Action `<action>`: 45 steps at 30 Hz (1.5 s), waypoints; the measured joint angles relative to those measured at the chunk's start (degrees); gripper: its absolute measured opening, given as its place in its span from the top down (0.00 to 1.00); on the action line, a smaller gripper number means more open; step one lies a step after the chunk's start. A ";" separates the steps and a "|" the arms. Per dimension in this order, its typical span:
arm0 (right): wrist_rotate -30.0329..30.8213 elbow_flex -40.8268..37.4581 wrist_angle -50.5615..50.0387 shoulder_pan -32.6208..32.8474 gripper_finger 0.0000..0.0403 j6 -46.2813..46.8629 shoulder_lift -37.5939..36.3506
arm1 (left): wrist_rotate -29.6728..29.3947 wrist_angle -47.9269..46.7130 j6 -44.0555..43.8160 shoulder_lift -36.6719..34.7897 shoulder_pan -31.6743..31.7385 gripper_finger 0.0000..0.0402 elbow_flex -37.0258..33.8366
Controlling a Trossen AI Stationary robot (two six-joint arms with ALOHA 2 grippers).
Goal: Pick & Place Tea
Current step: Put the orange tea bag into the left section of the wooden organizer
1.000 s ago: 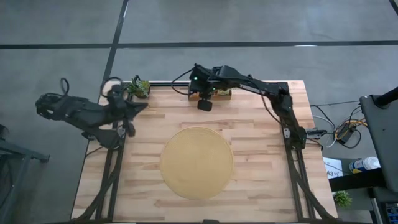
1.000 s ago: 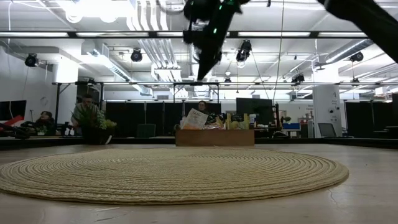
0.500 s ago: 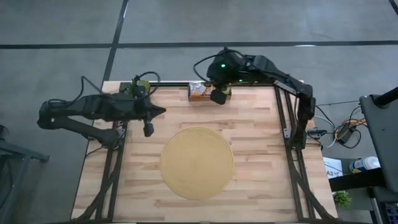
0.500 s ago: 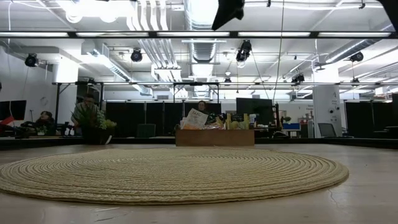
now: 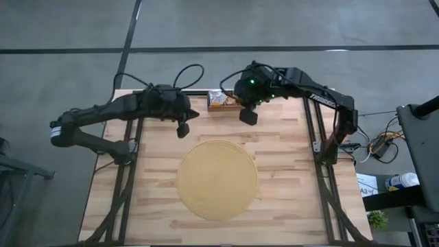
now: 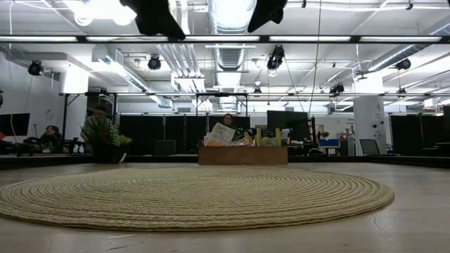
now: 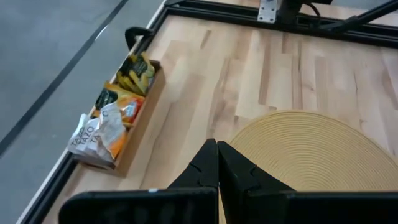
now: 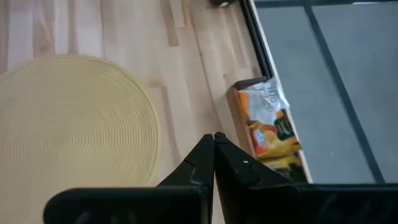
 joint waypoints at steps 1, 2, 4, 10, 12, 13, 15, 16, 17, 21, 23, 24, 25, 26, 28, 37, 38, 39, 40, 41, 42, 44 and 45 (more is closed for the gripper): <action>-0.02 -2.54 2.29 0.33 0.98 0.51 -1.07 | 0.60 0.10 0.26 0.28 0.53 1.00 0.00; -0.02 -5.47 5.06 0.54 0.98 0.94 -2.27 | 1.18 0.42 0.47 0.49 0.99 1.00 0.00; -0.08 -11.56 10.51 1.03 0.98 1.97 -5.22 | 2.34 1.00 0.82 1.06 1.84 1.00 0.00; -0.22 -28.40 25.38 1.12 0.98 6.84 -13.98 | 6.15 1.78 1.70 4.52 5.03 1.00 0.02; -0.05 -32.38 27.02 1.06 0.98 8.45 -16.40 | 9.10 1.78 2.24 6.56 6.18 1.00 0.02; 0.00 -33.97 27.53 1.06 0.98 9.30 -17.50 | 9.89 1.80 2.75 7.64 6.60 1.00 0.02; 0.02 -36.32 28.10 1.10 0.98 10.70 -19.61 | 10.20 1.81 4.30 9.84 7.45 1.00 0.02; 0.03 -37.38 28.08 1.10 0.98 11.30 -20.62 | 10.23 1.88 5.02 10.95 7.94 1.00 0.02; 0.14 -38.27 28.04 1.10 0.98 12.02 -21.41 | 10.23 2.11 5.60 11.96 8.51 1.00 0.02; 1.99 -41.28 29.03 1.10 0.98 14.37 -24.74 | 10.51 2.91 8.02 16.84 10.77 1.00 1.23; 2.56 -41.70 29.36 1.10 0.98 15.26 -26.46 | 11.58 2.86 9.00 19.72 11.66 1.00 2.70; 2.93 -41.76 29.41 1.10 0.98 15.57 -27.30 | 11.84 2.91 9.60 21.18 12.05 1.00 3.61; 3.05 -41.81 29.39 1.10 0.98 15.59 -27.98 | 12.13 2.86 10.20 22.75 12.40 1.00 4.64; 3.06 -41.79 29.47 1.10 0.98 15.50 -28.56 | 12.40 2.83 10.97 24.30 12.69 1.00 5.78; 3.10 -41.63 29.51 1.10 0.98 15.23 -29.76 | 12.45 2.85 12.05 27.32 13.29 1.00 8.32; 4.61 -41.45 30.22 1.10 0.98 13.54 -33.99 | 10.97 -2.26 14.75 42.02 16.21 1.00 21.93; 4.66 -41.44 30.26 1.08 0.98 13.54 -34.28 | 9.25 -3.35 15.17 43.57 16.33 1.00 23.73; 4.73 -41.45 30.24 1.08 0.98 13.54 -34.50 | 7.44 -4.43 15.55 45.02 16.44 1.00 25.36; 4.72 -41.44 30.24 1.08 0.98 13.52 -34.58 | 5.85 -5.82 15.95 46.36 16.62 1.00 26.98; 4.72 -41.45 30.25 1.08 0.98 13.32 -34.58 | 4.86 -7.40 16.43 47.68 16.73 1.00 28.52; 4.72 -41.44 30.16 1.08 0.98 13.01 -34.57 | 4.20 -8.67 16.94 48.86 16.86 1.00 29.95; 4.72 -41.47 30.00 1.08 0.98 12.28 -34.54 | 2.62 -9.98 17.15 50.69 17.10 1.00 32.38; 4.72 -41.47 29.94 1.08 0.98 12.13 -34.54 | 2.07 -10.33 17.17 51.45 17.18 1.00 33.22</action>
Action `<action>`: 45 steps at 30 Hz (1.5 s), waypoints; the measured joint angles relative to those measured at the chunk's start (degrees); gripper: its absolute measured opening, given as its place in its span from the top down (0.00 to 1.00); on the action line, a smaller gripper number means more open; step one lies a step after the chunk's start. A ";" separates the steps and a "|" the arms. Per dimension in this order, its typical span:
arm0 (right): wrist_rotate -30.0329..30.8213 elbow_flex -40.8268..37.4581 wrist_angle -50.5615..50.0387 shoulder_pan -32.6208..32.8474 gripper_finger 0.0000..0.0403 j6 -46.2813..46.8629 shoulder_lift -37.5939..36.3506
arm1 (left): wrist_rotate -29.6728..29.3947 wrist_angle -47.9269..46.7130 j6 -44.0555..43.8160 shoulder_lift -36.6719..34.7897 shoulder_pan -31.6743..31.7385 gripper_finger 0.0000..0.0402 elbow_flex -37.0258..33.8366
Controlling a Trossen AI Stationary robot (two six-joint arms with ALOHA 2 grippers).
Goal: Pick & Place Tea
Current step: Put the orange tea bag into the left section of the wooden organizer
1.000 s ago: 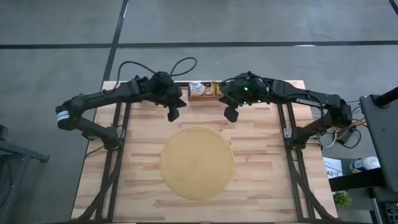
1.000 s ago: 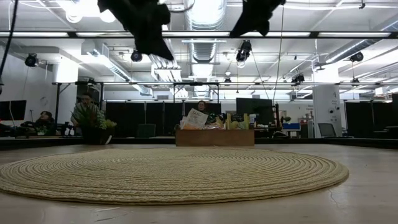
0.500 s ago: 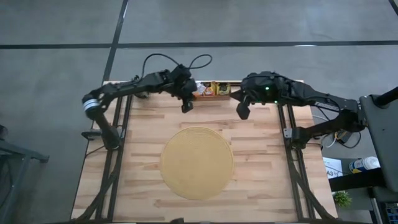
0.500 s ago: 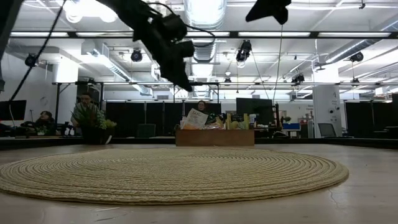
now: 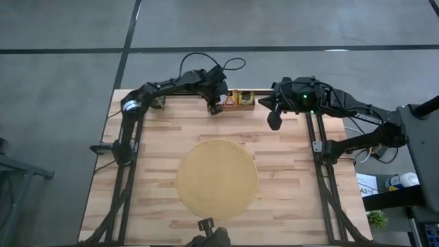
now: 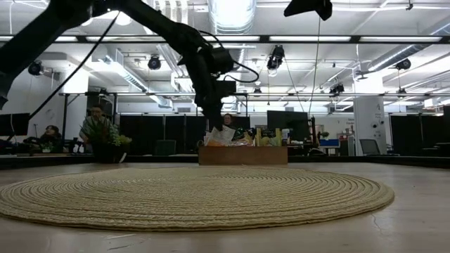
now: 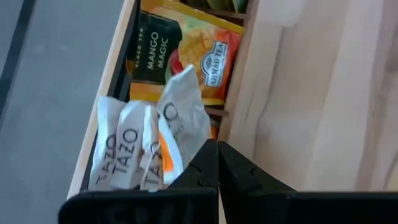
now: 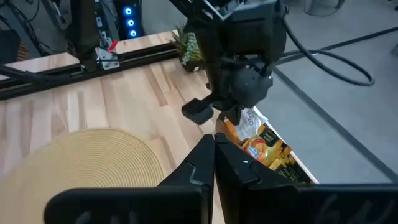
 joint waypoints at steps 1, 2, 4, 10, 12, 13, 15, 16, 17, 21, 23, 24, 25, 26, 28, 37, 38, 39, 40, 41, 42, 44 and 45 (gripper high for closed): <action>0.00 0.00 -0.02 0.00 0.98 -0.17 0.02 | -0.21 -0.08 -0.02 0.72 0.02 1.00 0.62; 0.02 0.00 -0.05 0.00 0.98 -0.33 0.02 | -0.58 -0.02 -0.02 1.40 0.03 1.00 1.02; 0.01 0.00 -0.10 0.00 0.98 -0.86 0.13 | -0.68 -0.21 0.06 2.72 0.03 1.00 1.56; 1.58 0.00 -0.87 0.00 0.98 -2.26 0.13 | -2.96 -0.39 0.02 4.92 0.14 1.00 1.60; 2.06 0.00 -1.60 0.00 0.98 -2.66 0.13 | -4.11 -0.49 -0.01 5.63 0.25 1.00 1.60; 2.69 0.00 -1.66 -0.01 0.98 -2.70 0.13 | -4.63 -0.52 -0.18 5.73 0.30 1.00 1.60; 3.00 0.00 -1.84 -0.04 0.98 -2.72 0.13 | -5.35 -0.93 -0.85 5.71 0.48 1.00 1.60; 3.00 0.00 -1.84 -0.04 0.98 -2.70 0.13 | -5.41 -0.97 -1.26 5.65 0.57 1.00 1.60; 3.00 0.00 -1.88 -0.04 0.98 -2.70 0.13 | -5.45 -1.25 -1.49 5.61 0.65 1.00 1.60; 3.00 0.00 -2.45 -0.02 0.98 -3.14 0.13 | -5.45 -3.26 -2.56 5.44 0.84 1.00 1.58; 3.00 0.00 -2.62 -0.02 0.98 -3.13 0.13 | -5.19 -4.19 -3.27 5.12 0.84 1.00 1.58; 3.00 0.00 -2.60 -0.02 0.98 -3.14 0.13 | -4.69 -4.44 -3.60 4.97 0.83 1.00 1.58; 3.00 0.00 -2.60 -0.02 0.98 -3.14 0.13 | -4.23 -4.39 -3.87 4.76 0.84 1.00 1.58; 3.00 0.00 -2.60 -0.02 0.98 -3.14 0.13 | -4.14 -4.34 -4.11 4.60 0.83 1.00 1.58; 3.00 0.00 -2.60 -0.02 0.98 -3.14 0.13 | -4.07 -4.30 -4.28 4.45 0.82 1.00 1.72; 2.98 0.00 -2.58 0.00 0.98 -3.00 0.13 | -1.72 -4.64 -4.28 4.33 0.82 1.00 3.09; 2.98 0.00 -2.58 0.00 0.98 -2.91 0.13 | -0.75 -5.52 -3.92 4.14 0.82 1.00 3.93; 2.97 0.00 -2.58 0.00 0.98 -2.92 0.13 | -0.23 -6.46 -3.13 3.87 0.82 1.00 4.91; 2.97 0.00 -2.58 0.00 0.98 -2.90 0.13 | 0.39 -7.26 -2.19 3.53 0.80 1.00 6.02; 2.97 0.00 -2.58 0.00 0.98 -2.89 0.13 | 0.72 -8.12 -1.16 3.37 0.82 1.00 7.28; 2.97 0.00 -2.58 0.00 0.98 -2.89 0.13 | 0.92 -9.07 -0.21 3.25 0.86 1.00 8.63; 2.97 0.00 -2.60 0.00 0.98 -2.92 0.13 | 2.48 -10.92 1.46 3.25 1.23 1.00 11.58; 2.95 0.00 -2.61 0.00 0.98 -2.92 0.13 | 3.36 -11.09 1.58 3.25 1.47 1.00 12.87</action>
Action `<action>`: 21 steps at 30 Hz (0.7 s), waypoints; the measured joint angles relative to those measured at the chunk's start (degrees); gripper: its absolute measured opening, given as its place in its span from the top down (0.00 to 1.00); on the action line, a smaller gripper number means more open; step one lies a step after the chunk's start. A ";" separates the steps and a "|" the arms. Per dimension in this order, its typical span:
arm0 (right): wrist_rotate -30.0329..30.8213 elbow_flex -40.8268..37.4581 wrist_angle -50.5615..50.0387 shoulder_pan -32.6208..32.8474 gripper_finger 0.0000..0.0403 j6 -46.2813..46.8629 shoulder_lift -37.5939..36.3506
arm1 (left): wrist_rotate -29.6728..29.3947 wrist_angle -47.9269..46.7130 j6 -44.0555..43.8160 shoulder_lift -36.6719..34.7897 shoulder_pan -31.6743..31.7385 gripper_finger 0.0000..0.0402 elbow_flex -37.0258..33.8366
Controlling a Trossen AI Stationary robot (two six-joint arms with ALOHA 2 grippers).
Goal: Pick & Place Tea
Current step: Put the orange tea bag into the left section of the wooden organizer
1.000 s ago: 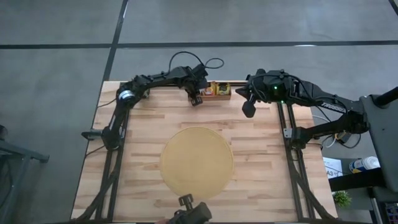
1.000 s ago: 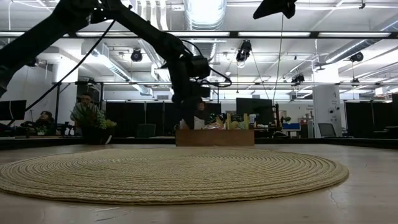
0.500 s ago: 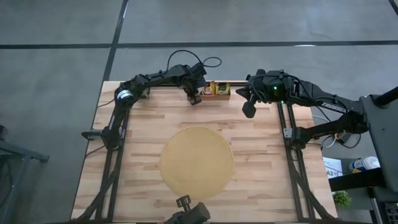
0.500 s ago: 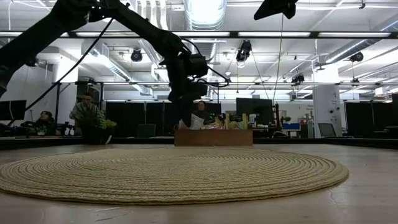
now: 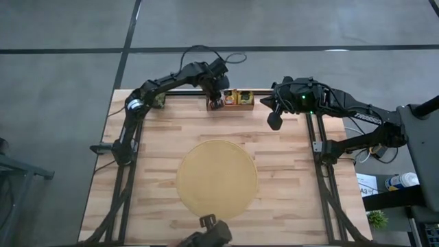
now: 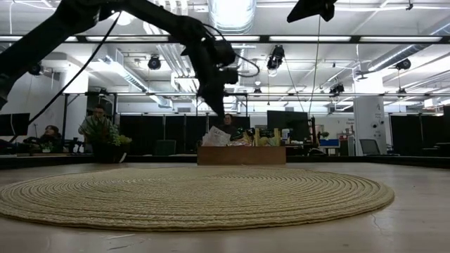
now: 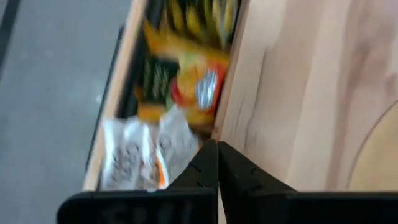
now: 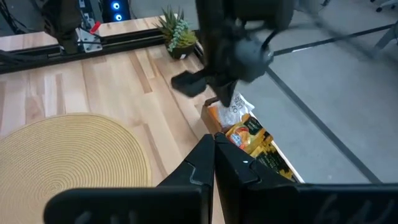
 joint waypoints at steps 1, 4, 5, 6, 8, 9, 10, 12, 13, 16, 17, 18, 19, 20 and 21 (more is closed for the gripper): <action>0.02 0.00 -0.06 0.00 0.98 0.00 0.00 | 1.31 0.19 -0.18 0.00 0.36 0.99 1.26; -0.02 0.00 -0.97 0.00 0.98 0.00 -0.12 | 6.63 0.20 -1.52 0.00 1.83 0.93 4.05; -0.04 0.00 -1.70 0.00 0.98 0.00 -0.26 | 7.61 0.21 -2.01 0.00 2.31 0.89 4.48; -0.04 0.00 -2.48 0.00 0.98 0.00 -0.41 | 7.80 0.16 -2.25 0.00 2.73 0.86 4.73; -0.04 0.00 -3.65 0.00 0.98 -0.16 -0.87 | 7.71 0.17 -2.17 0.00 3.55 0.78 4.68; -0.04 0.00 -4.02 0.00 0.98 -0.17 -1.11 | 7.67 0.01 -1.99 0.00 3.89 0.74 4.50; -0.03 0.00 -4.15 0.00 0.98 -0.18 -1.31 | 7.69 -0.24 -1.92 0.00 4.18 0.70 4.16; -0.02 0.00 -4.15 0.00 0.98 -0.22 -1.71 | 7.71 -0.28 -1.14 0.00 4.39 0.65 2.83; -0.04 -0.02 -4.17 0.00 0.98 -0.29 -1.96 | 7.72 -0.32 -0.38 0.00 4.40 0.63 2.14; 0.00 -0.02 -4.16 0.00 0.98 -0.99 -2.65 | 7.40 0.54 1.44 0.02 4.26 0.60 -0.06; 0.00 -0.01 -4.15 0.00 0.98 -1.12 -2.78 | 7.28 1.40 1.64 0.02 4.22 0.60 -0.88; 0.02 0.00 -4.13 0.00 0.98 -1.25 -2.88 | 7.21 2.19 1.68 0.02 4.20 0.60 -1.73; 0.02 -0.01 -4.15 0.00 0.98 -1.22 -3.08 | 6.48 2.78 1.68 0.02 4.18 0.60 -2.67; 0.04 -0.02 -4.18 0.00 0.98 -1.22 -3.13 | 5.23 3.74 1.64 0.02 4.12 0.60 -3.55; 0.05 -0.01 -4.13 0.00 0.98 -1.22 -3.18 | 3.50 4.78 1.68 0.04 4.03 0.60 -4.36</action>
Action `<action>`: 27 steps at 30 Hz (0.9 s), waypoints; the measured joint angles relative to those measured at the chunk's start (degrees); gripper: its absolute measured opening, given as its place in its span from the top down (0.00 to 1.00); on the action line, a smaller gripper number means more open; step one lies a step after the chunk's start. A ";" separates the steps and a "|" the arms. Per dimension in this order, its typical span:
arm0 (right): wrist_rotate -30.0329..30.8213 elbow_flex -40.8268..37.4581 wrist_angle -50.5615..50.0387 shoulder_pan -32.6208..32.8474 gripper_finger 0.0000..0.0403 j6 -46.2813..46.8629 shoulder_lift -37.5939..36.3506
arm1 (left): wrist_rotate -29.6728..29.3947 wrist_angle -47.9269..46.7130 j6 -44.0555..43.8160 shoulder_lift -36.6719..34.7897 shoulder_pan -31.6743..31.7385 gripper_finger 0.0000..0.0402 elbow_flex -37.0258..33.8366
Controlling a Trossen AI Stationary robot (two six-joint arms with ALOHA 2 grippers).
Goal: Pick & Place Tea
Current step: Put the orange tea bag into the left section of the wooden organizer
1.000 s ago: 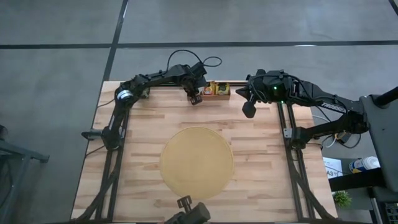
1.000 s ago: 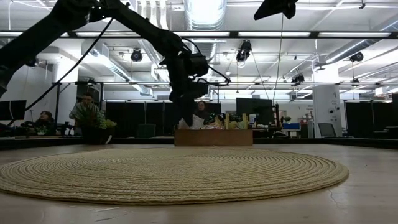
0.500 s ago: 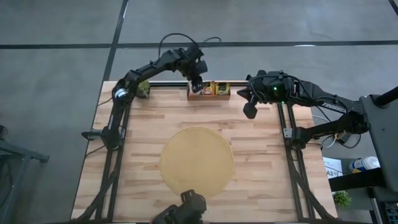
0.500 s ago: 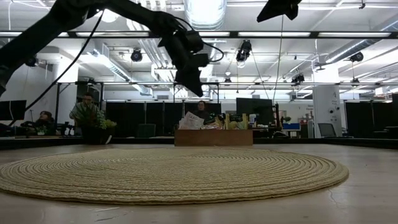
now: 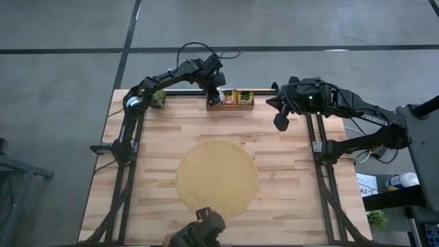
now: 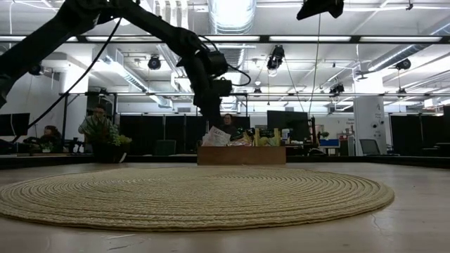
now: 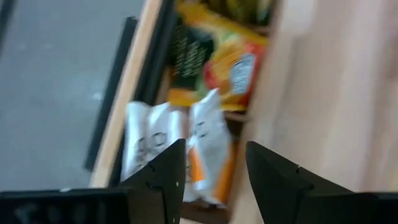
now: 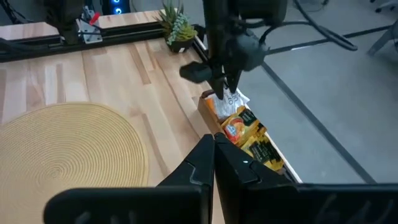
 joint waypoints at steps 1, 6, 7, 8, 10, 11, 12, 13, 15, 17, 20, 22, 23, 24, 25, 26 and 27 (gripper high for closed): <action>0.06 0.01 -0.02 0.00 0.98 0.03 -0.14 | -1.54 0.51 0.29 0.00 -0.06 0.60 -0.54; 1.43 0.01 -0.03 -0.02 0.98 0.15 -0.25 | -4.90 0.63 2.38 0.00 -0.11 0.61 -1.18; 1.53 0.01 -0.02 -0.02 0.98 0.14 -0.25 | -4.91 0.58 2.44 0.00 -0.11 0.61 -1.27; 1.61 0.01 -0.01 -0.01 0.98 0.02 -0.25 | -4.90 0.56 2.48 0.00 -0.11 0.61 -1.33; 2.63 0.01 -0.01 0.00 0.98 0.04 -0.25 | -4.90 0.62 2.50 0.00 -0.11 0.61 -1.36; 3.11 0.01 -0.01 0.00 0.98 0.09 -0.25 | -4.91 0.74 2.51 0.07 -0.18 0.61 -1.36; 3.25 0.01 -0.01 0.00 0.98 0.11 -0.25 | -4.92 0.97 2.49 0.19 -0.25 0.61 -1.36; 3.32 0.01 -0.01 0.00 0.98 0.17 -0.25 | -4.93 1.05 2.49 0.28 -0.25 0.61 -1.36; 3.47 0.01 -0.01 -0.02 0.98 0.17 -0.25 | -4.93 1.10 2.60 0.37 -0.32 0.61 -1.54; 3.47 0.01 -0.01 0.00 0.98 0.38 -0.25 | -4.94 2.49 2.62 0.37 -0.48 0.61 -1.99; 3.49 0.01 -0.01 0.00 0.98 1.19 -0.25 | -6.15 2.76 2.57 0.37 -0.51 0.63 -2.46; 3.61 0.01 -0.01 0.00 0.98 1.46 -0.25 | -6.19 3.10 2.97 0.37 -0.51 0.68 -3.17; 3.66 0.01 -0.01 -0.02 0.98 1.46 -0.25 | -6.17 3.20 3.03 0.37 -0.55 0.73 -3.63; 3.69 0.01 -0.01 -0.01 0.98 1.46 -0.25 | -6.17 3.25 2.99 0.37 -0.55 0.77 -4.21; 3.99 0.01 -0.01 0.00 0.98 1.46 -0.25 | -6.19 3.20 2.97 0.37 -0.55 0.83 -4.85; 4.32 0.01 -0.01 0.00 0.98 1.46 -0.25 | -6.21 3.23 2.97 0.37 -0.53 0.89 -5.53; 4.40 0.01 -0.01 0.00 0.98 1.46 -0.25 | -6.19 3.48 2.89 0.37 -0.53 0.94 -6.11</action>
